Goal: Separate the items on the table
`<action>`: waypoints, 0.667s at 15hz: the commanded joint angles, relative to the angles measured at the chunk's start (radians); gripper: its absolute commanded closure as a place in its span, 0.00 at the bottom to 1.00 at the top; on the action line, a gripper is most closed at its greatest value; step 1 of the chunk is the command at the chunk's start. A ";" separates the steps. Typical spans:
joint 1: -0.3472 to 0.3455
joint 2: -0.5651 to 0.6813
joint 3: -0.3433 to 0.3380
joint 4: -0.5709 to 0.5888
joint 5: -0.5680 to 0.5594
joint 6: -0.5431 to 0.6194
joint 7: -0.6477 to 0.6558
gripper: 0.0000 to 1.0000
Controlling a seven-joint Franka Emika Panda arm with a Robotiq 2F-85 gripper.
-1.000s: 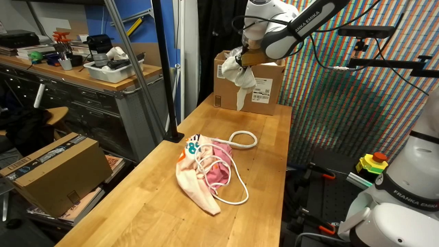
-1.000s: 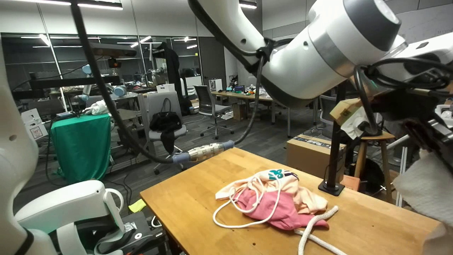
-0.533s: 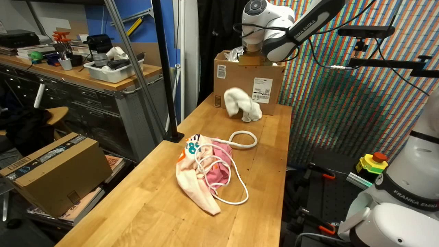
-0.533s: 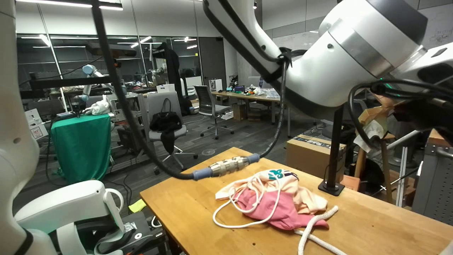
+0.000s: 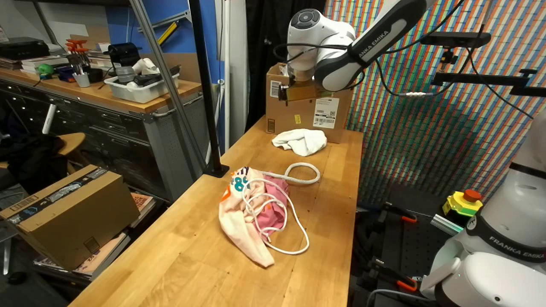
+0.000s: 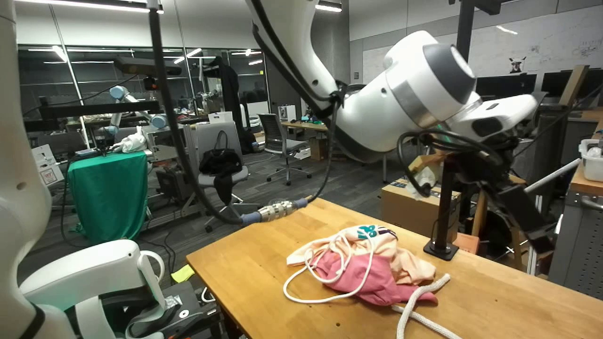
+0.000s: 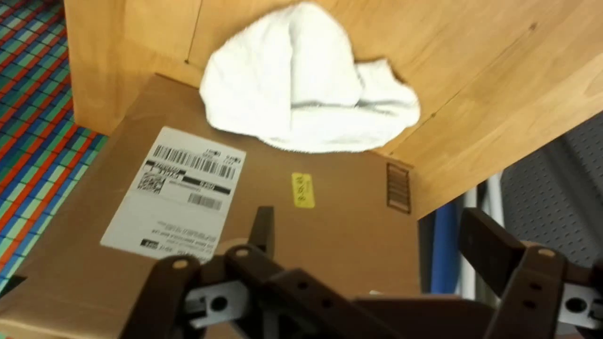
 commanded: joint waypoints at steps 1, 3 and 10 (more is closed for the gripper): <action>0.044 -0.068 0.082 -0.122 0.092 0.030 -0.113 0.00; 0.073 -0.064 0.130 -0.150 0.159 0.043 -0.179 0.00; 0.178 -0.003 0.252 -0.154 0.451 0.081 -0.507 0.00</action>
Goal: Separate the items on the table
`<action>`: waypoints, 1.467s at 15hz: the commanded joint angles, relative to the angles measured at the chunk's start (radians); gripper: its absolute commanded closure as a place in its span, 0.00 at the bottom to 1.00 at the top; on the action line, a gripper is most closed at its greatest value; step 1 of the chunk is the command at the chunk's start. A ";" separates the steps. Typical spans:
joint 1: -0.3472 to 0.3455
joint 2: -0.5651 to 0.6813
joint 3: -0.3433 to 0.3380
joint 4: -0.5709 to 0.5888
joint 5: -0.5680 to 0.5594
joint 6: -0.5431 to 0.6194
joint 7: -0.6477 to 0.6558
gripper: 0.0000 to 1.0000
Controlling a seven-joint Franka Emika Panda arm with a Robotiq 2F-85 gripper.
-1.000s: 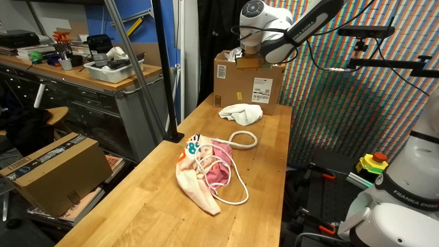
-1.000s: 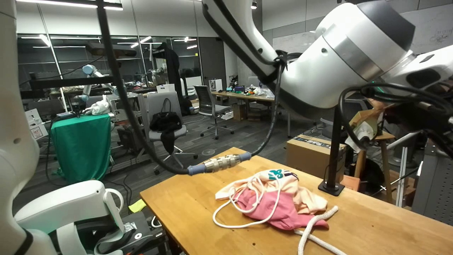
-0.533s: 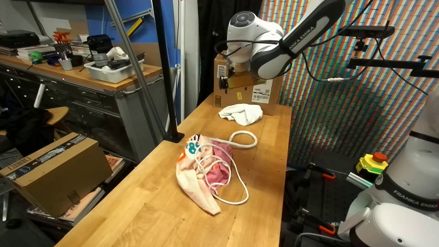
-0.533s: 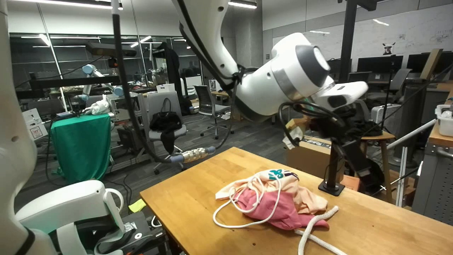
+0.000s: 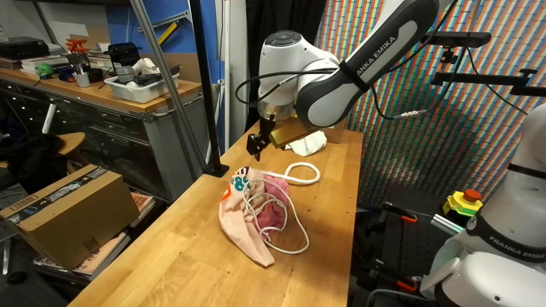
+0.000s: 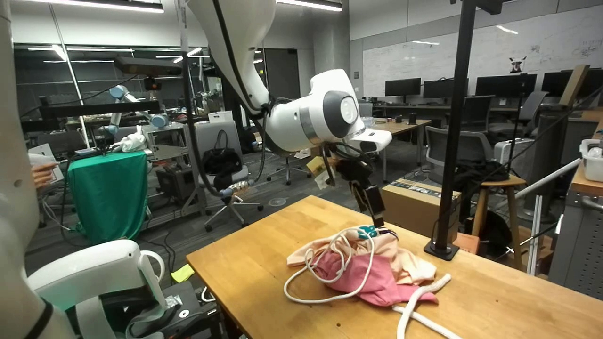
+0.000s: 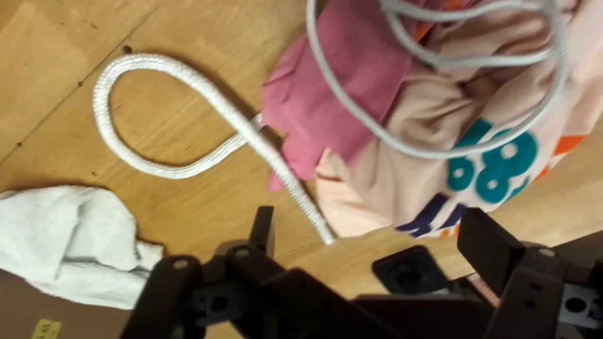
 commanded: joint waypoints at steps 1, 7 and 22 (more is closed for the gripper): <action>0.049 0.033 0.025 0.016 0.102 0.049 -0.152 0.00; 0.122 0.133 0.001 0.075 0.117 0.099 -0.197 0.00; 0.183 0.375 -0.108 0.313 0.145 0.106 -0.325 0.00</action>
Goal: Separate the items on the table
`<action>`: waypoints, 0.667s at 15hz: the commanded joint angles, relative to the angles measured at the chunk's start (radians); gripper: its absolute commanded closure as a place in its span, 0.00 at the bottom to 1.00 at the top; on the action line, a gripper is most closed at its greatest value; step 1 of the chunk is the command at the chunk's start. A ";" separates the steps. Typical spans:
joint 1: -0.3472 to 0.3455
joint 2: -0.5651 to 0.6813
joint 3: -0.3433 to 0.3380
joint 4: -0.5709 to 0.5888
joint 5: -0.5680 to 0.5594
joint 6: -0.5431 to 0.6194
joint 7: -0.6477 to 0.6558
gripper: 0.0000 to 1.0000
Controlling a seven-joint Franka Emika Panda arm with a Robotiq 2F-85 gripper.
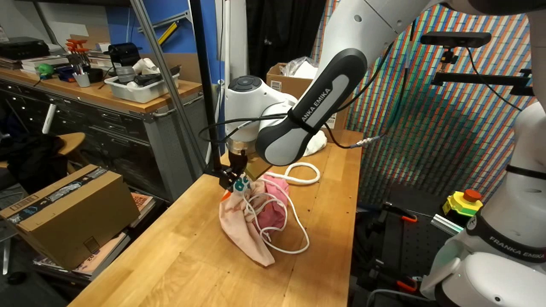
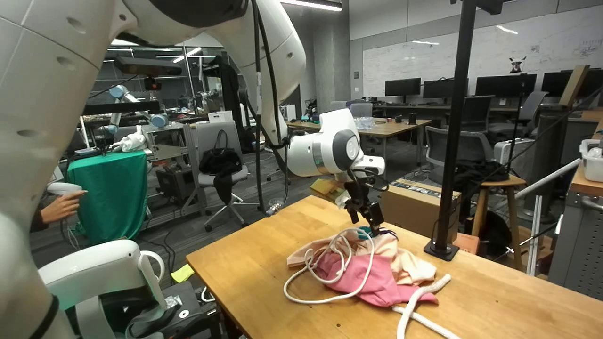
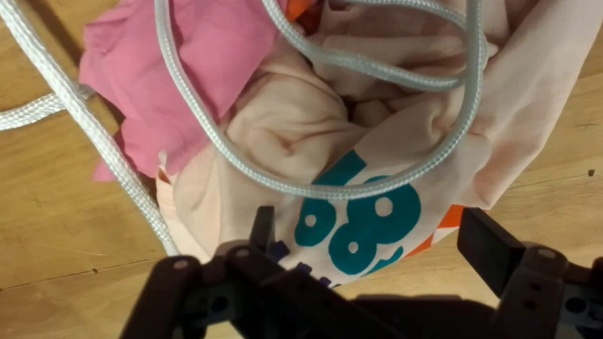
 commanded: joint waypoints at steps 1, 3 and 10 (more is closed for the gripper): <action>0.028 0.058 -0.037 0.072 0.037 0.011 -0.052 0.00; 0.030 0.078 -0.047 0.093 0.041 0.012 -0.061 0.00; 0.039 0.105 -0.069 0.131 0.074 -0.011 -0.095 0.42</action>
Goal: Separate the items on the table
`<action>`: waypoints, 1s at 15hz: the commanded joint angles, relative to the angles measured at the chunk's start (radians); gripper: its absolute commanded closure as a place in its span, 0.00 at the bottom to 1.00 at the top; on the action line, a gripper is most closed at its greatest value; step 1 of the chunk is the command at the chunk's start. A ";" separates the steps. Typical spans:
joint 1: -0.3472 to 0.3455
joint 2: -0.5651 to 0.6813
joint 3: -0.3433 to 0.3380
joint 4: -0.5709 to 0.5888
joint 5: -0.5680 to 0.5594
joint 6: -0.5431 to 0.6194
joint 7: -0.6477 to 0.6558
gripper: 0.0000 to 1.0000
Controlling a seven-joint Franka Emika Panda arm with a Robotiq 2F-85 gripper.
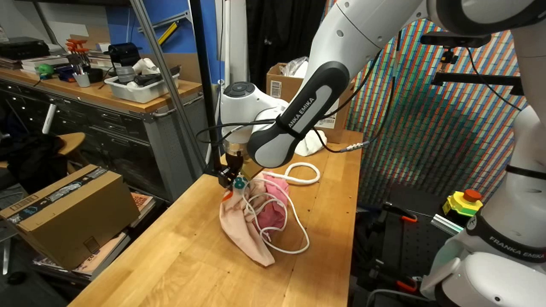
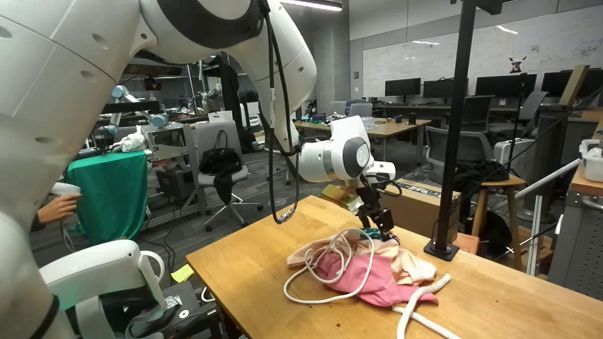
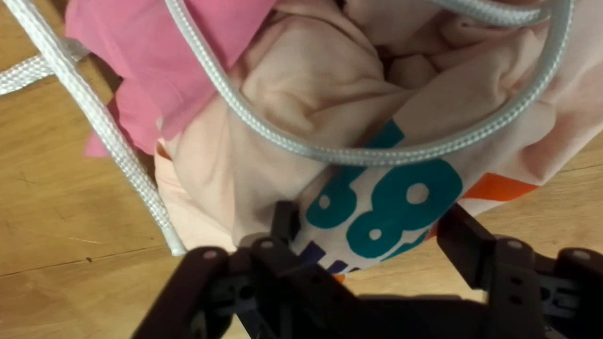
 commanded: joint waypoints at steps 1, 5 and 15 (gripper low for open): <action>0.026 0.012 -0.027 0.035 0.043 -0.017 -0.040 0.49; 0.022 -0.001 -0.017 0.028 0.068 -0.050 -0.063 0.81; 0.074 -0.118 -0.001 -0.047 0.081 -0.044 -0.051 0.93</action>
